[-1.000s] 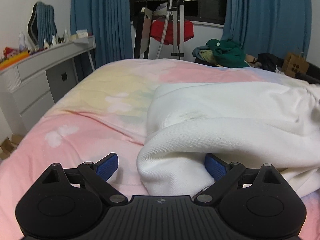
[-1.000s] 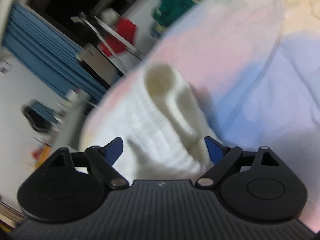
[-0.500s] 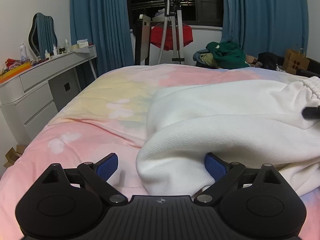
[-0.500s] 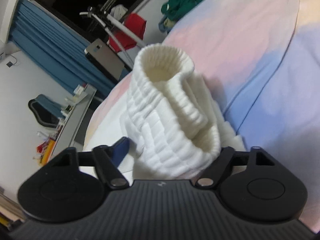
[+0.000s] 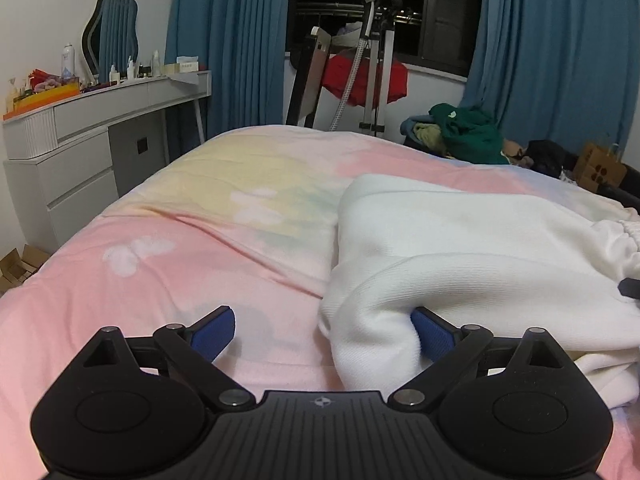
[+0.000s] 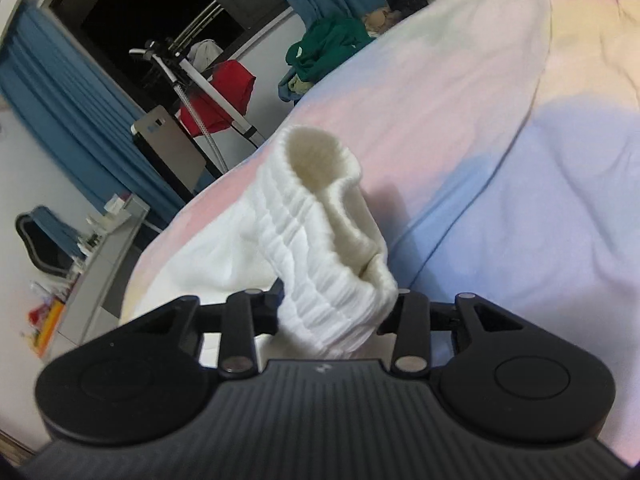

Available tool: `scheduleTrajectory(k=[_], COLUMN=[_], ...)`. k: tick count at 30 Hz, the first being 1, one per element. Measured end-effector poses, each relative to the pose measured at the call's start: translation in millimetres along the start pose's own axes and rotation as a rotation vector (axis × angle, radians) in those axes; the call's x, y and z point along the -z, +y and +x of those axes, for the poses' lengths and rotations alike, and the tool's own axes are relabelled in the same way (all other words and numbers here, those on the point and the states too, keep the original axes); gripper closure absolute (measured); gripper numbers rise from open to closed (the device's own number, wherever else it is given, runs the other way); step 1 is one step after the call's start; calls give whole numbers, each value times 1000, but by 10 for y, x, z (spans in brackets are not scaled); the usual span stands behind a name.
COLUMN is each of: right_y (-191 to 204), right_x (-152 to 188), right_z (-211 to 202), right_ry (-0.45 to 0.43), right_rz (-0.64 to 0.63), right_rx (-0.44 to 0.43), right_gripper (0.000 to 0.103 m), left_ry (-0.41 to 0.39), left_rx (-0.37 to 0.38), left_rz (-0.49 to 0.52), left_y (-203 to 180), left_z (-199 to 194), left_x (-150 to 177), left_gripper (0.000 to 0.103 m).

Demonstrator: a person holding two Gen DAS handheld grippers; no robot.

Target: Fold clothes

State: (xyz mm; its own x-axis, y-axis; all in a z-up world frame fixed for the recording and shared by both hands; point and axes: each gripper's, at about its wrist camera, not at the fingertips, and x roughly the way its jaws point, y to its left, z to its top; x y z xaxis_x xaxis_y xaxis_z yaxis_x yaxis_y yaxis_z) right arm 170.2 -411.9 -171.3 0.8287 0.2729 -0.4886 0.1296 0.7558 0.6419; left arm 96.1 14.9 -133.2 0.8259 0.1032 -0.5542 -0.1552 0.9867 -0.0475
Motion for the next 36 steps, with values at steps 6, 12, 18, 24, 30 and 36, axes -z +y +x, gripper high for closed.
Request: scheduleTrajectory(k=[6,12,18,24,30,36], right_y=[-63,-186,-239,-16,-29,-70], right_x=[5,46,122,87,206,214], right_z=[31,166,319,87,167,91], right_ry=[69,161,212,179,202,185], right_rz=[96,167,180,164,145,161], right_rx=[14,-11,-86,-178,-94,-46], right_gripper=[25,14,12,12,20,46], left_ry=[16,32,45,79,155,146], left_rx=[0,2,4,-6,35,261], left_rz=[-22,-73,-98,-164,-271,-480], left_y=[35,90,108,165,241,492], left_z=[-31,-54,-61,-21,-88,-319], left_x=[10,4,11,9,-72,-175], left_gripper=[6,6,5,3,6,2])
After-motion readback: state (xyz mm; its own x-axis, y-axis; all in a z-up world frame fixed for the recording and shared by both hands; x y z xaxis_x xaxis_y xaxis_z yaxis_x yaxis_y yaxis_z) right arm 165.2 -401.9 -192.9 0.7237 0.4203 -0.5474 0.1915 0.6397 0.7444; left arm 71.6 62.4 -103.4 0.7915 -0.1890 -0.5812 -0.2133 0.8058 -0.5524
